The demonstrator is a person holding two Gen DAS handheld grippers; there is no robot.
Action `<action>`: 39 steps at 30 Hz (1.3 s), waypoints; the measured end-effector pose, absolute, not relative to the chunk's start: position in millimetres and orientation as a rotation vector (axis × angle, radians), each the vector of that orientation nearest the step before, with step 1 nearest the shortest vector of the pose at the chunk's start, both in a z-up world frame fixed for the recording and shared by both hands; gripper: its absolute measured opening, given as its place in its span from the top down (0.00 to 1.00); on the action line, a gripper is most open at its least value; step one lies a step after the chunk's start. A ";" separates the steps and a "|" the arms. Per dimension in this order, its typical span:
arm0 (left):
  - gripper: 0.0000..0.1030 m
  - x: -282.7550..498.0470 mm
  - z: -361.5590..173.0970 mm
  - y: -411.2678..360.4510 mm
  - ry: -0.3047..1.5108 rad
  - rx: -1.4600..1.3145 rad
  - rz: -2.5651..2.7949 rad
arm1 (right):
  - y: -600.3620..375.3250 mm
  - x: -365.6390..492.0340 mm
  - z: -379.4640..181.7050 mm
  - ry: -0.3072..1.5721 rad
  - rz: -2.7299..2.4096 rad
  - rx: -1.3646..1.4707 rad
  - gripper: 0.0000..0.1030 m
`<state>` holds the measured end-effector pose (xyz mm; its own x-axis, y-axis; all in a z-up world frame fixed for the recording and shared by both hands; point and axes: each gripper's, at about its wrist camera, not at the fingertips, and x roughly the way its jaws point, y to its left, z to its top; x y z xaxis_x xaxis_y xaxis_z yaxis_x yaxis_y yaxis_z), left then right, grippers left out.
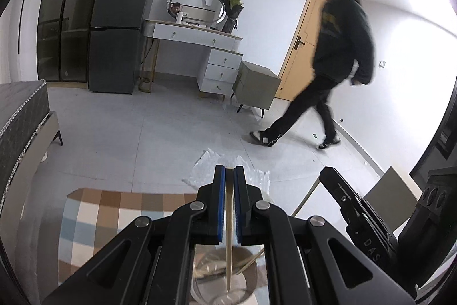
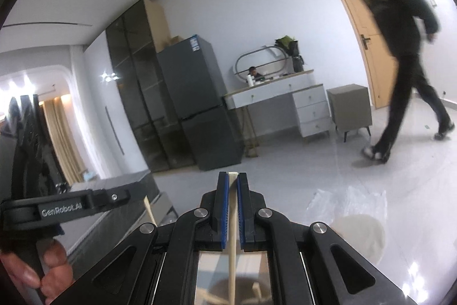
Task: Organize utensils
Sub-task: 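Lift both held chopsticks up over the utensil holder, then open the left gripper to drop its chopstick in while the right gripper then opens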
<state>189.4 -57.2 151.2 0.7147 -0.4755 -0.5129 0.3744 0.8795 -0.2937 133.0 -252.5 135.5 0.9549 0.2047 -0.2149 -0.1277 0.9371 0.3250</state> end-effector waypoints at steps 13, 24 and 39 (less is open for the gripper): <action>0.99 201.9 115.7 -69.2 0.566 -0.135 -0.449 | -263.3 161.7 94.2 0.309 0.114 0.331 0.95; 0.99 181.8 100.0 -72.5 0.600 -0.071 -0.478 | -254.2 158.4 75.9 0.369 0.152 0.295 0.95; 0.79 160.9 103.1 -75.1 0.848 -0.030 -0.507 | -251.7 135.4 58.0 0.589 0.243 0.304 0.88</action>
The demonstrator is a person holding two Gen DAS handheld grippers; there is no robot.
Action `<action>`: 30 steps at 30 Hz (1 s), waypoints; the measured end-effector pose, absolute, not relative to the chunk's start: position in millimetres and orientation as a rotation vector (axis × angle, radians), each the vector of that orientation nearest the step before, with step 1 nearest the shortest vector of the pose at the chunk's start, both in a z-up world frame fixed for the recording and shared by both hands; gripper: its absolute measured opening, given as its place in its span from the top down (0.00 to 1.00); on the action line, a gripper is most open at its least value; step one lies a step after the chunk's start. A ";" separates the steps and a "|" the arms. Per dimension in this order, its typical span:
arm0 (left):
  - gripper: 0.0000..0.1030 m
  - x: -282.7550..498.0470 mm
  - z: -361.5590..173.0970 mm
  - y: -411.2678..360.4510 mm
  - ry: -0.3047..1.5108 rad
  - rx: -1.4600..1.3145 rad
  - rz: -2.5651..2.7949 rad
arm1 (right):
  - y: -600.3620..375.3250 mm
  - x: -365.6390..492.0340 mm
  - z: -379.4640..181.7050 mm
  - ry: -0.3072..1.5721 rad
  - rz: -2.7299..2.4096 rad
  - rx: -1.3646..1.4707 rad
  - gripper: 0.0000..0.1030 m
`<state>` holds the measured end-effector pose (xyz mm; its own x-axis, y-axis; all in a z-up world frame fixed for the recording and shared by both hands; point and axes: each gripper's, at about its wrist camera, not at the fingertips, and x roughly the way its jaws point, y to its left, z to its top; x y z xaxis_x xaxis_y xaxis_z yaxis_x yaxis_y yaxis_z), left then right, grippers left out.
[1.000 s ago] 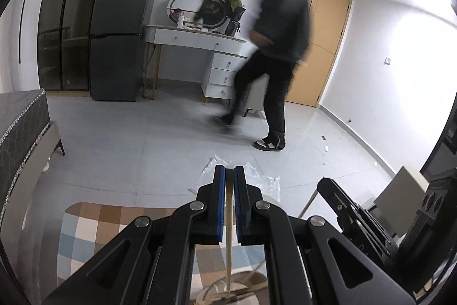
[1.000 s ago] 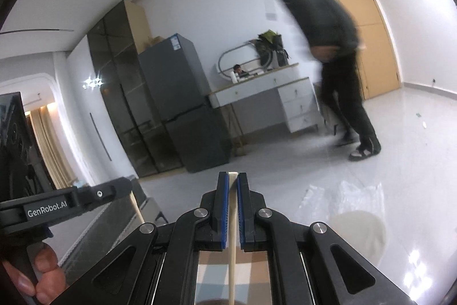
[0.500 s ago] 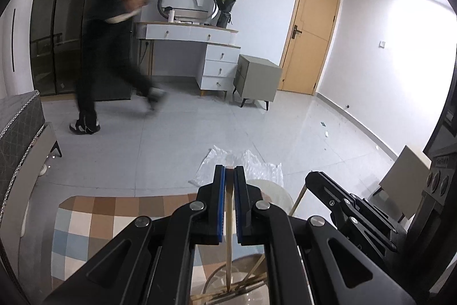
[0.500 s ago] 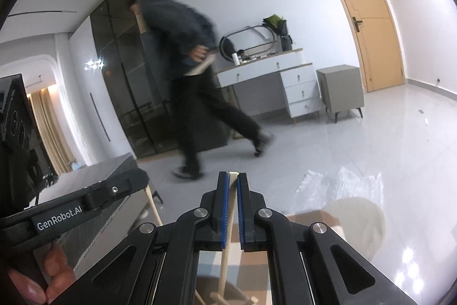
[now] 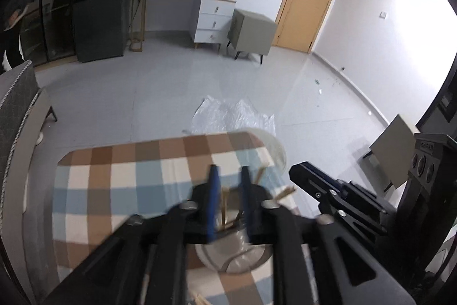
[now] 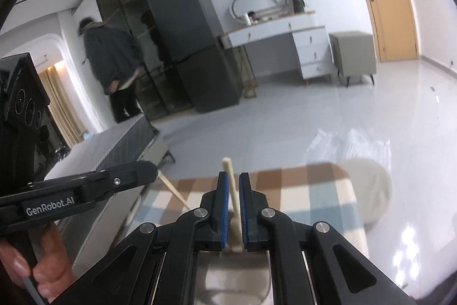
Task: Organize utensils
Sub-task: 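Open the left gripper to drop its chopstick in while the right gripper then opens, then lower both open grippers back down toward the chopstick pile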
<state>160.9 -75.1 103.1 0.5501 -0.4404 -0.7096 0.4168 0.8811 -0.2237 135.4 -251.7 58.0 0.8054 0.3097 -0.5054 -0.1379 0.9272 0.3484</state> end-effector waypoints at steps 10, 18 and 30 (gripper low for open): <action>0.45 102.2 129.8 -47.1 0.766 -0.031 -0.405 | -267.4 62.7 81.6 0.545 0.182 0.366 0.54; 0.27 63.7 138.2 -23.7 0.698 -0.034 -0.325 | -244.5 7.9 98.8 0.493 0.206 0.308 0.35; 0.15 32.2 123.1 12.1 0.646 -0.054 -0.215 | -212.2 -41.5 104.6 0.415 0.243 0.244 0.16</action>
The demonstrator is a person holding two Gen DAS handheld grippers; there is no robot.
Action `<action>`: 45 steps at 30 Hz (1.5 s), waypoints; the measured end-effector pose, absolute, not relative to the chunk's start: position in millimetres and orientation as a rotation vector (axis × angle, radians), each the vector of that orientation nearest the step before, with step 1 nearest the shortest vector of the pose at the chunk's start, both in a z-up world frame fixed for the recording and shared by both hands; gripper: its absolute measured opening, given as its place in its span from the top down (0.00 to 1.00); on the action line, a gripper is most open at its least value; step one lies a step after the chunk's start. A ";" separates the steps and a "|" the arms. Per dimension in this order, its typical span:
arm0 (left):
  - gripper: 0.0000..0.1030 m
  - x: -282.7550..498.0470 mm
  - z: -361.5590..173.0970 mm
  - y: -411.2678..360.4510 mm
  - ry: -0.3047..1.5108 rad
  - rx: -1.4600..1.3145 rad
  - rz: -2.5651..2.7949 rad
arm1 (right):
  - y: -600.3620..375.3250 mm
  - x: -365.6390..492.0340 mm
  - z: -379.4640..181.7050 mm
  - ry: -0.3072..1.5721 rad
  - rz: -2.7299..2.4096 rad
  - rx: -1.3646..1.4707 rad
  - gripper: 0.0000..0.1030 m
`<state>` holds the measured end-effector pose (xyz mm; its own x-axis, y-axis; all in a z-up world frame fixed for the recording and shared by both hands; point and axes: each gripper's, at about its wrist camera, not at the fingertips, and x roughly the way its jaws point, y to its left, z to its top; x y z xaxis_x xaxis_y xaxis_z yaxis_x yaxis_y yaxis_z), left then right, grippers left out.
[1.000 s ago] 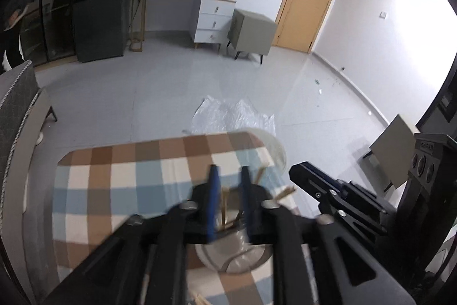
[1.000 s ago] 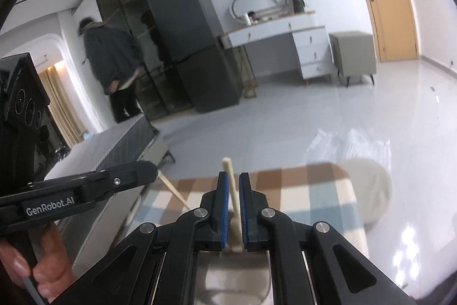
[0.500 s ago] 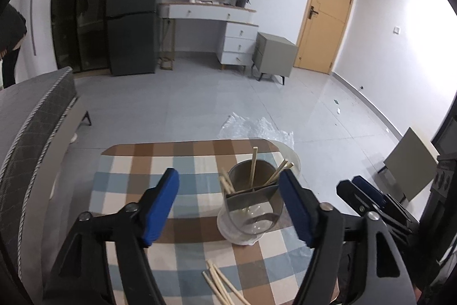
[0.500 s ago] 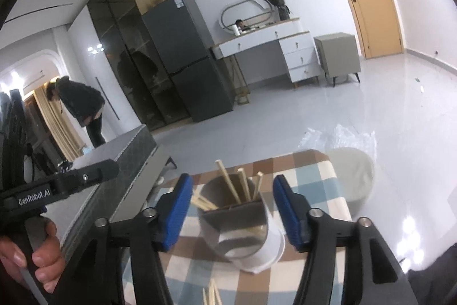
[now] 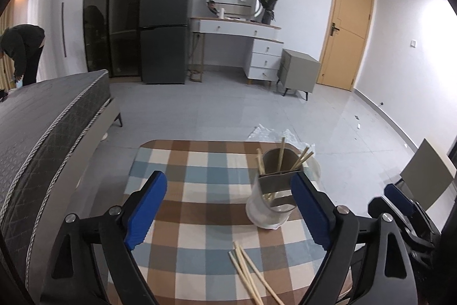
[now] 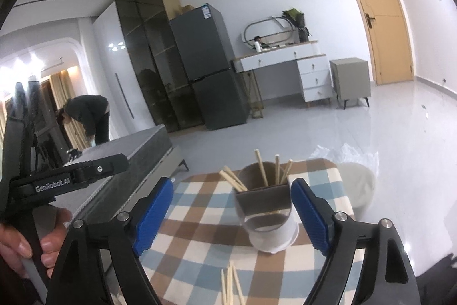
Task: Organize utensils
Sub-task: 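Lower both open grippers back down toward the chopstick pile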
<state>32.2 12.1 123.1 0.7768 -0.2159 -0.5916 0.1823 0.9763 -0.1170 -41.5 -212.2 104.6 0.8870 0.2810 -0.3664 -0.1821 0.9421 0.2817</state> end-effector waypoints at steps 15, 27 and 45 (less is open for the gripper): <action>0.05 6.2 65.5 32.3 0.648 -0.083 -0.163 | -180.5 -66.4 50.9 0.491 0.256 0.173 0.05; 0.05 5.0 -0.2 42.7 0.769 -0.109 -0.123 | -171.4 -53.5 2.1 0.678 0.279 0.113 0.06; 0.05 36.3 -51.6 71.7 0.987 -0.213 -0.052 | -138.3 31.8 -76.7 1.061 0.365 -0.130 0.31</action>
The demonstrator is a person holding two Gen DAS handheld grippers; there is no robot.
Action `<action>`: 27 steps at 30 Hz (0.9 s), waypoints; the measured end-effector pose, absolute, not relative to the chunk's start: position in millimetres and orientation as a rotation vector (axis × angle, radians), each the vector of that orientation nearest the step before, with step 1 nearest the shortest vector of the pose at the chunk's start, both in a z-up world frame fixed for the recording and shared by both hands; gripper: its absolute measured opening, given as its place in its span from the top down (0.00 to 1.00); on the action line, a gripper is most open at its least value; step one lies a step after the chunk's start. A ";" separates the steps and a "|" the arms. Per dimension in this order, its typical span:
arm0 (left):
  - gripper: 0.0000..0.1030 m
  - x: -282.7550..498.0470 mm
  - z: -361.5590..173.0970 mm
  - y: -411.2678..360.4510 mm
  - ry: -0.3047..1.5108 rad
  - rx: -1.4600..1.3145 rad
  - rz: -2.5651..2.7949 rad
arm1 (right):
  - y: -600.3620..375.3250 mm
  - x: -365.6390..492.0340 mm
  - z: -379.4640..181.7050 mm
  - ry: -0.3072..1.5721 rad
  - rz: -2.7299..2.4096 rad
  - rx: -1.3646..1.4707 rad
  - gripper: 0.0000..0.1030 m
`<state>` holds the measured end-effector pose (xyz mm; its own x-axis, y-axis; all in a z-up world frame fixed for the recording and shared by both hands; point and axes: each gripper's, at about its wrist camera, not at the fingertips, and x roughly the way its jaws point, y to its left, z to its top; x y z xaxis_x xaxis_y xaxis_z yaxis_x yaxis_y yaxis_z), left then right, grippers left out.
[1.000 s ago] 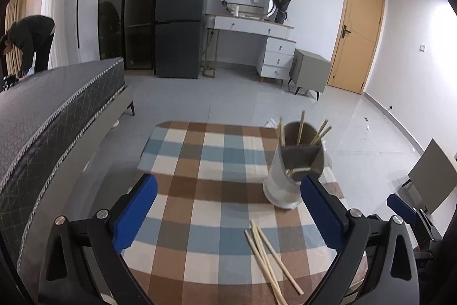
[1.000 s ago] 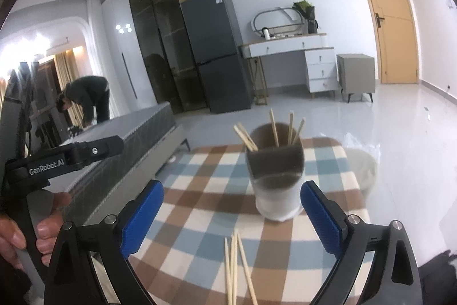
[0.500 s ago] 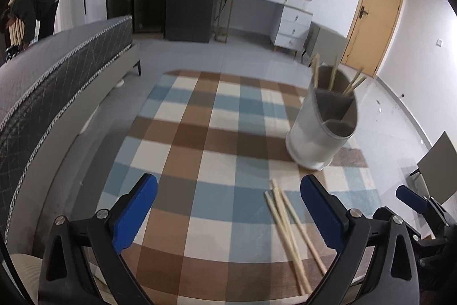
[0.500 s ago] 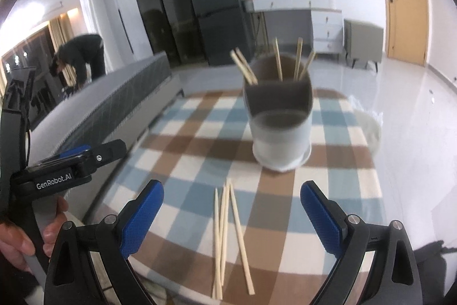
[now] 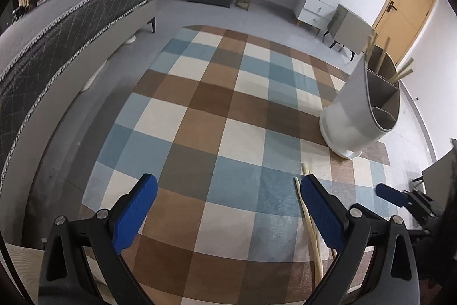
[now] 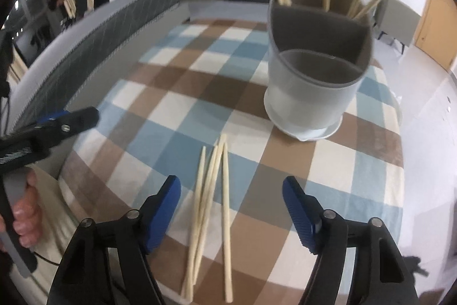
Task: Organize utensils
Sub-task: 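Lower both open grippers back down toward the chopstick pile, then close the right gripper on a wooden chopstick while the left gripper grasps another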
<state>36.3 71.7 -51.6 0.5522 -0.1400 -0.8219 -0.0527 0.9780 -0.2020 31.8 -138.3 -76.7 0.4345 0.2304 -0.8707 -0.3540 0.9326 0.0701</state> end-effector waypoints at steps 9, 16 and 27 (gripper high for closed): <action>0.05 45.6 -62.3 89.5 1.055 -0.278 -0.033 | -117.2 69.2 -114.9 1.204 0.416 -0.277 0.59; 0.05 48.6 -62.4 96.6 1.069 -0.315 -0.031 | -108.4 81.1 -131.6 1.278 0.421 -0.355 0.68; 0.05 49.3 -60.9 98.5 1.073 -0.320 -0.038 | -87.7 87.8 -132.6 1.268 0.430 -0.428 0.79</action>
<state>49.3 98.5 -60.9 0.4817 -0.1850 -0.8566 -0.1239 0.9533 -0.2755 87.8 -87.7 -132.6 0.2415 0.0725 -0.9677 -0.5312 0.8444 -0.0693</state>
